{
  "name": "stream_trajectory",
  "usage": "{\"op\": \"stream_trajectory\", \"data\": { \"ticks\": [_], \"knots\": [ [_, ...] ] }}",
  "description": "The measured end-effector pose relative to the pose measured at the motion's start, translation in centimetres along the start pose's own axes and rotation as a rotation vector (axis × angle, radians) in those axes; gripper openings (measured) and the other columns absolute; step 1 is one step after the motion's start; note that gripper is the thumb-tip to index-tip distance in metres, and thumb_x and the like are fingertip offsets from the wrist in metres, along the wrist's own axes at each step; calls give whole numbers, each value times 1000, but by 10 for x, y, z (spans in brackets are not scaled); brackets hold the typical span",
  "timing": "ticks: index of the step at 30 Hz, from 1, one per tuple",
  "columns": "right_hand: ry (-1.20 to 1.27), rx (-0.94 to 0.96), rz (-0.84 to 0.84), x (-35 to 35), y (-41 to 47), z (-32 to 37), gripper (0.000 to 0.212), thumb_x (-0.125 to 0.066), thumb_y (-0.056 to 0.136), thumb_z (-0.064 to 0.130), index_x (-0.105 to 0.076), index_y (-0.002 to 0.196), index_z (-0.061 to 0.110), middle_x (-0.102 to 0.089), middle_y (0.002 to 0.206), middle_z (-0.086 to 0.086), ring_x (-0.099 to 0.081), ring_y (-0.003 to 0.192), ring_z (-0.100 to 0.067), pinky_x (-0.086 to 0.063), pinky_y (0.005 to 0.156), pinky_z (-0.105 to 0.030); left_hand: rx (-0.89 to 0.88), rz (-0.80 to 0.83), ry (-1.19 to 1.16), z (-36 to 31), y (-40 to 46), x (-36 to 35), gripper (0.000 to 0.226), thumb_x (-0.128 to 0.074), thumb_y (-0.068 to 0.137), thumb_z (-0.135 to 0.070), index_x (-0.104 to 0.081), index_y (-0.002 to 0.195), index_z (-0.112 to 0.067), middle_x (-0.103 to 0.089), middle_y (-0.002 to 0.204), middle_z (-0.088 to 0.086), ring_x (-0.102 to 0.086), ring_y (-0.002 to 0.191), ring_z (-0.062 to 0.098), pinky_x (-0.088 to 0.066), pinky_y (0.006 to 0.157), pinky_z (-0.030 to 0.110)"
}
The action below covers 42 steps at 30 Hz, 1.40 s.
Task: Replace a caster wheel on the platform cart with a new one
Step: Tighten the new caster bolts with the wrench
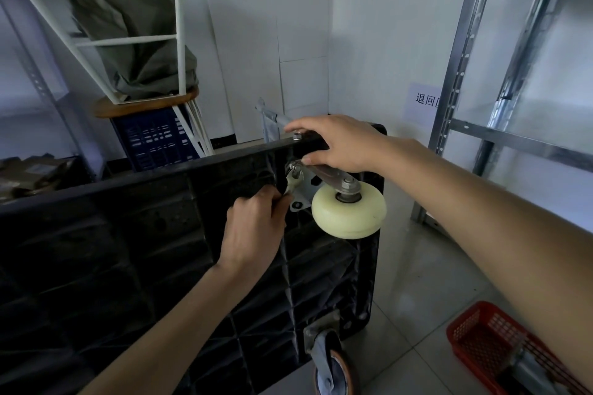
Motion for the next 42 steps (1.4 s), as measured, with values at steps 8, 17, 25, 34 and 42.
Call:
{"op": "stream_trajectory", "data": {
  "ticks": [8,17,25,34,42],
  "knots": [
    [10,4,-6,-1,2,-2,64,-72,91,36,-42,148,40,-51,147,12,-46,136,-17,-34,95,-32,82,-34,-95,3,5,-12,30,-58,99,-42,-62,80,-19,-67,59,-7,-66,53,7,-58,64,41],
    [1,8,17,-1,4,-3,62,-72,91,37,-43,147,41,-52,146,12,-51,126,-14,-38,91,-34,-72,-68,-36,-13,1,-8,26,-56,102,-31,-53,80,-18,-59,53,-5,-57,43,15,-48,45,43],
    [-30,5,24,2,2,-1,60,-71,92,40,-44,145,42,-50,147,13,-48,130,-15,-37,89,-34,-139,-37,-50,-15,2,-9,22,-55,104,-27,-52,84,-19,-59,54,-4,-57,42,14,-49,43,43],
    [-25,20,10,3,5,-1,59,-72,91,40,-46,143,42,-50,148,12,-45,136,-18,-36,90,-34,-135,-7,-14,-12,3,-9,22,-53,104,-29,-50,85,-17,-60,56,-5,-60,45,14,-50,46,43],
    [-49,12,22,2,5,-2,61,-71,91,41,-44,145,43,-49,150,10,-44,137,-19,-36,91,-34,-124,-51,-30,-13,0,-6,24,-56,102,-33,-55,85,-17,-61,56,-5,-60,45,12,-51,46,41]
  ]
}}
Point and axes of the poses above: each hand's wrist, its own y-axis towards the middle knuckle, its own x-axis out of the back of the hand, z = x × y, the point moved 9 cm from there along y, towards the middle knuckle
